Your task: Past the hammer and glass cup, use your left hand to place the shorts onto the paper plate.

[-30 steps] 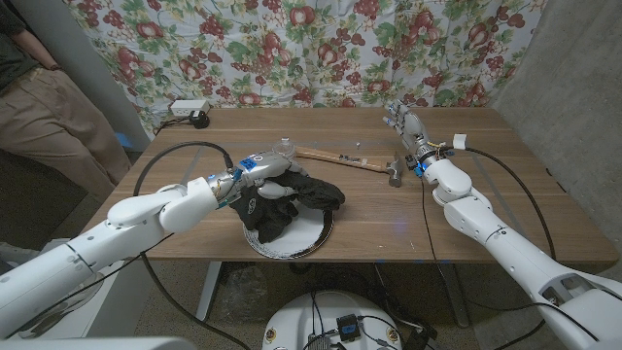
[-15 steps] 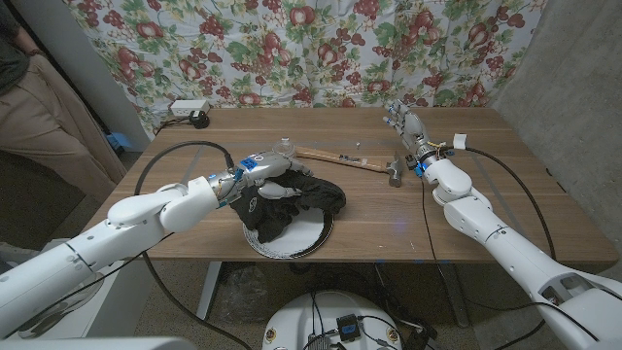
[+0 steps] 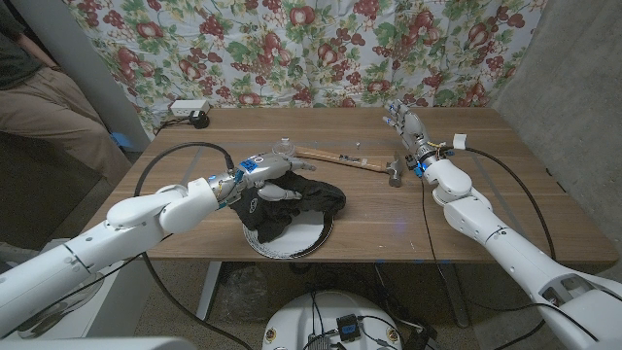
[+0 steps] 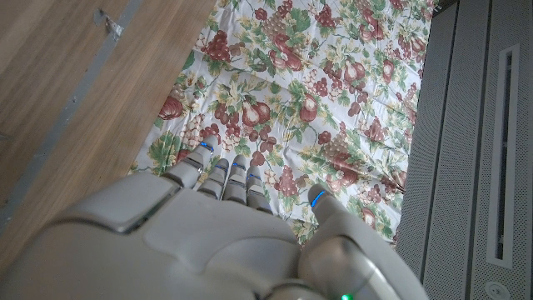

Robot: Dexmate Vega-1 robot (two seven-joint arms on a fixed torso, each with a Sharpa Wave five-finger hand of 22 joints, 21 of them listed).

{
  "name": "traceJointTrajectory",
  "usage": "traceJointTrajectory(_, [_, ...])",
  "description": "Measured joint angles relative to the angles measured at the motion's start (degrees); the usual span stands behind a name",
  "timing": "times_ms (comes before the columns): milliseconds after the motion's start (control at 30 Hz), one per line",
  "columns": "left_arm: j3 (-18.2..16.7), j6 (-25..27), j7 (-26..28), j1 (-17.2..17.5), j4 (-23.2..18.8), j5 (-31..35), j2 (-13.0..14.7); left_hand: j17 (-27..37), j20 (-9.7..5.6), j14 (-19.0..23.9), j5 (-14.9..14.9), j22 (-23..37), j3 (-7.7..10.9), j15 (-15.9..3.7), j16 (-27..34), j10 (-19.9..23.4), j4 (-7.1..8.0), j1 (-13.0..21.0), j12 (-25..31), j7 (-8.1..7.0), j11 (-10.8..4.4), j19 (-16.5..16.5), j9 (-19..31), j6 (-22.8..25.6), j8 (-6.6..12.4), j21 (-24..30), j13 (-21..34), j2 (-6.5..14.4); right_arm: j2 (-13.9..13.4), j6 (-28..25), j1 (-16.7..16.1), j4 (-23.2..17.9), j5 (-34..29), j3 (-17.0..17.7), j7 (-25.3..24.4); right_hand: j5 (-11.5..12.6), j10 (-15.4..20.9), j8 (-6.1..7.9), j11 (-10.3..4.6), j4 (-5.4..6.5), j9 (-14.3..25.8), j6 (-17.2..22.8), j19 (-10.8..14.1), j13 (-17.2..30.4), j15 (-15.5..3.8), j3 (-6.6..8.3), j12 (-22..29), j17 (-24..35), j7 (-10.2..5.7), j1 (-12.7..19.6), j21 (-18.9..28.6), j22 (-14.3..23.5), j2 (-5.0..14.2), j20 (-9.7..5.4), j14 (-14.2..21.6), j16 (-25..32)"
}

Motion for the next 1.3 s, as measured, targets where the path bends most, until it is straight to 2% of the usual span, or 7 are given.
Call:
traceJointTrajectory(67, [-0.1,0.1,0.1,0.3,-0.2,0.0,0.1,-0.7,0.68,-1.7,0.0,0.0,-0.65,0.55,-0.2,-1.3,0.05,0.0,0.0,-0.23,0.31,-0.7,0.0,-1.4,0.00,-1.1,-0.7,0.0,0.0,0.0,-0.1,-0.1,0.0,0.0,-0.1,0.0,0.0,0.00,0.00,0.00,0.0,0.0,0.0,0.0,0.00,0.00,0.0,0.0,0.00,0.0,0.0,0.0,0.00,0.00,0.0,0.0])
traceJointTrajectory(267, [-0.6,0.4,0.6,0.9,-0.7,0.1,0.4,-2.3,2.71,-6.4,0.4,0.2,-2.64,2.17,-0.2,-6.2,1.08,-1.7,0.0,-1.09,0.83,-4.2,0.0,-5.9,0.00,-4.9,-2.9,1.7,-0.2,0.0,-0.3,-0.5,0.0,0.1,-0.3,0.0,0.3,0.00,-0.31,0.00,0.0,0.0,0.0,0.0,0.00,0.00,0.0,0.0,0.00,0.0,0.0,0.0,0.00,0.00,0.0,0.0])
traceJointTrajectory(433, [-1.1,0.5,1.0,1.3,-0.9,-0.1,0.7,-2.8,4.28,-10.6,0.4,0.2,-4.95,3.05,-0.2,-11.2,2.88,-5.2,0.0,-2.12,0.76,-7.6,-0.3,-9.2,0.00,-9.1,-4.7,2.9,-0.3,0.0,-0.5,-0.8,0.0,0.1,-0.3,0.0,0.3,0.00,-0.31,0.00,0.0,0.0,0.0,0.0,0.00,0.00,0.0,0.0,0.00,0.0,0.0,0.0,0.00,0.00,0.0,0.0])
traceJointTrajectory(567, [-1.6,0.5,1.5,1.8,-1.1,-0.3,0.7,-3.0,5.22,-13.4,0.9,0.1,-6.61,3.76,-0.2,-15.0,3.59,-7.3,0.0,-2.75,0.80,-9.0,-0.3,-12.7,0.00,-11.7,-5.8,3.0,-0.4,0.0,-0.6,-1.1,-0.1,0.2,-0.4,0.0,0.3,0.00,-0.31,0.00,0.0,0.0,0.0,0.0,0.00,0.00,0.0,0.0,0.00,0.0,0.0,0.0,0.00,0.00,0.0,0.0])
traceJointTrajectory(967, [-2.2,0.5,3.0,2.4,-1.2,-1.3,0.7,-3.0,5.26,-18.9,1.7,0.1,-10.14,5.03,-0.4,-20.3,5.57,-12.5,0.0,-2.99,1.38,-13.1,-0.3,-18.2,0.00,-17.5,-6.7,2.9,-0.6,-0.1,-0.9,-1.7,-0.2,0.3,-0.5,0.0,0.6,0.00,-0.06,0.00,0.0,0.0,0.0,0.0,0.00,0.00,0.0,0.0,0.00,0.0,0.0,0.0,0.00,0.00,0.0,0.0])
traceJointTrajectory(1300, [-4.1,0.9,3.6,4.1,-1.6,-2.1,0.4,-3.0,5.37,-21.6,2.5,0.1,-11.56,6.24,-0.4,-23.6,7.00,-14.8,0.0,-2.52,1.96,-15.9,-0.3,-21.0,0.00,-20.8,-6.9,2.7,-0.7,-0.3,-1.0,-2.1,-0.3,0.3,-0.6,0.0,0.6,0.00,-0.06,0.00,0.0,0.0,0.0,0.0,0.00,0.00,0.0,0.0,0.00,0.0,0.0,0.0,0.00,0.00,0.0,0.0])
